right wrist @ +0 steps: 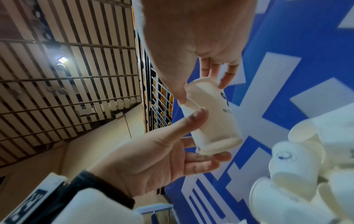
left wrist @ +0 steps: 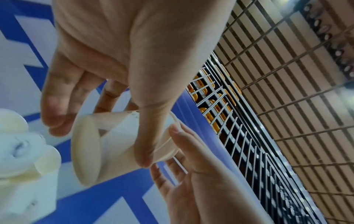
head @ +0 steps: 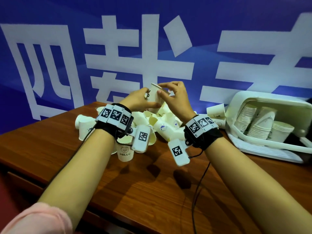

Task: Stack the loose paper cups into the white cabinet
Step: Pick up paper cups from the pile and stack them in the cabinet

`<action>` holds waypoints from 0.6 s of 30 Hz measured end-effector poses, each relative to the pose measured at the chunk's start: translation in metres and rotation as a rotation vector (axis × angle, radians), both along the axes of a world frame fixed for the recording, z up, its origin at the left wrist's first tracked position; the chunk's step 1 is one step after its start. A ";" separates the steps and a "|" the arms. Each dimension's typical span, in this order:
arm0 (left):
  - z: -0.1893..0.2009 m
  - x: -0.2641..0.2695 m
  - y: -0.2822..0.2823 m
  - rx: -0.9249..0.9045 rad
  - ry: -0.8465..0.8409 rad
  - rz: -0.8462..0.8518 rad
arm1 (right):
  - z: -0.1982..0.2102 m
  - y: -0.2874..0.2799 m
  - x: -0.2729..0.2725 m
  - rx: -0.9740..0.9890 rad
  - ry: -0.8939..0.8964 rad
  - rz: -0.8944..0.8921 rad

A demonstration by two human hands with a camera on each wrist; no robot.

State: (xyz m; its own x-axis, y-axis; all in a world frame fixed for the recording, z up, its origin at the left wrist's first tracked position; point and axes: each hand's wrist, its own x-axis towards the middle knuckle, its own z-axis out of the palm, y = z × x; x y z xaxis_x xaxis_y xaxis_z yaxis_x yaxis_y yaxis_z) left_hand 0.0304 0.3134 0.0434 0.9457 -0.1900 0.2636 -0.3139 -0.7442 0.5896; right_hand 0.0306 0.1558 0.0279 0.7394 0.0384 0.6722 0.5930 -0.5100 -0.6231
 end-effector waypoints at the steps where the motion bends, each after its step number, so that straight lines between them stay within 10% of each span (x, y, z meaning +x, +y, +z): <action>1: 0.002 -0.001 -0.013 -0.015 -0.010 -0.019 | 0.002 -0.013 -0.003 0.016 -0.011 -0.002; 18: -0.028 0.025 -0.282 -0.349 0.001 -0.313 | -0.002 -0.260 -0.044 0.371 0.124 -0.101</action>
